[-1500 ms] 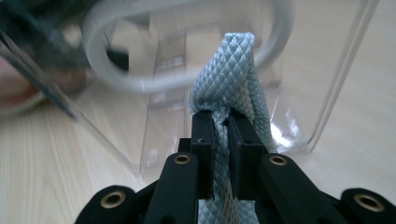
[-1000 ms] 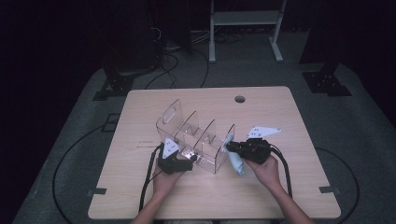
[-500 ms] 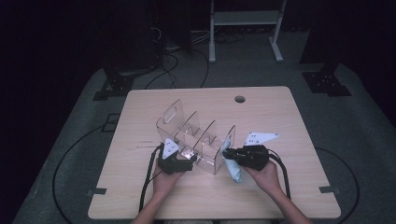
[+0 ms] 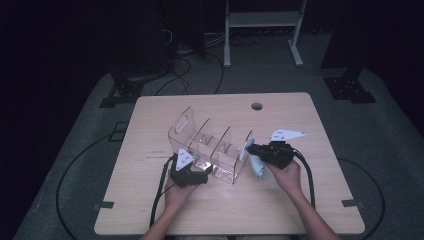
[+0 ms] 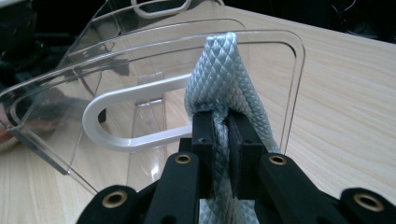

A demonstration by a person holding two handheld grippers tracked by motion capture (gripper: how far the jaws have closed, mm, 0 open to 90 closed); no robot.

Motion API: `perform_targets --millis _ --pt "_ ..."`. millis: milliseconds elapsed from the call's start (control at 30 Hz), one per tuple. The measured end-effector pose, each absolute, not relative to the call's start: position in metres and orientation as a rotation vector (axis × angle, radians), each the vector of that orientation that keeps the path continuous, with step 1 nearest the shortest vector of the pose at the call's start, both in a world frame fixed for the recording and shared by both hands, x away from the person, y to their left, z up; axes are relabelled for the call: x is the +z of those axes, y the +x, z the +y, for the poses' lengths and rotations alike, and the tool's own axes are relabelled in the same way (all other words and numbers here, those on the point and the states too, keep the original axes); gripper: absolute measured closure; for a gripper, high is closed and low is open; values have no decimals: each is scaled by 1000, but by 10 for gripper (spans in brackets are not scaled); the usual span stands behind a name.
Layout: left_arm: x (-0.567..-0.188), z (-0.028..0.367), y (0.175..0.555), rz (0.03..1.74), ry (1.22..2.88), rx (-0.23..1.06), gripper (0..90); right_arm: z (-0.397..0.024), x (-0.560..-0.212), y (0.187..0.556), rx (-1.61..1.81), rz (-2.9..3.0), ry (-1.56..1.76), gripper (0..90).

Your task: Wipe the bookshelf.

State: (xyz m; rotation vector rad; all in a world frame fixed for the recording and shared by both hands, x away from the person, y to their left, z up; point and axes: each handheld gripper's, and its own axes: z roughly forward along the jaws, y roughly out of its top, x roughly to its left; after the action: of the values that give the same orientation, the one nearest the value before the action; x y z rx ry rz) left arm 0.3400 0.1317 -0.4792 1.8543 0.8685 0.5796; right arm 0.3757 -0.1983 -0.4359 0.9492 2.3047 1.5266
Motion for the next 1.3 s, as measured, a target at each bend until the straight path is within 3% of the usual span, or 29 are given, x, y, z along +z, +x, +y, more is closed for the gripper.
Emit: perform_targets --millis 333,700,1033,1300 --pt "-479 132 341 864 1858 576 68 -209 -431 384 1493 2239 999 821" --pt "-479 133 342 869 1862 575 68 -203 -488 397 1374 2400 1127 819" --pt "-479 133 342 864 1862 569 68 -211 -420 395 1524 2251 986 819" --pt "-479 133 342 860 1864 569 69 -209 -483 404 1390 2380 1140 818"
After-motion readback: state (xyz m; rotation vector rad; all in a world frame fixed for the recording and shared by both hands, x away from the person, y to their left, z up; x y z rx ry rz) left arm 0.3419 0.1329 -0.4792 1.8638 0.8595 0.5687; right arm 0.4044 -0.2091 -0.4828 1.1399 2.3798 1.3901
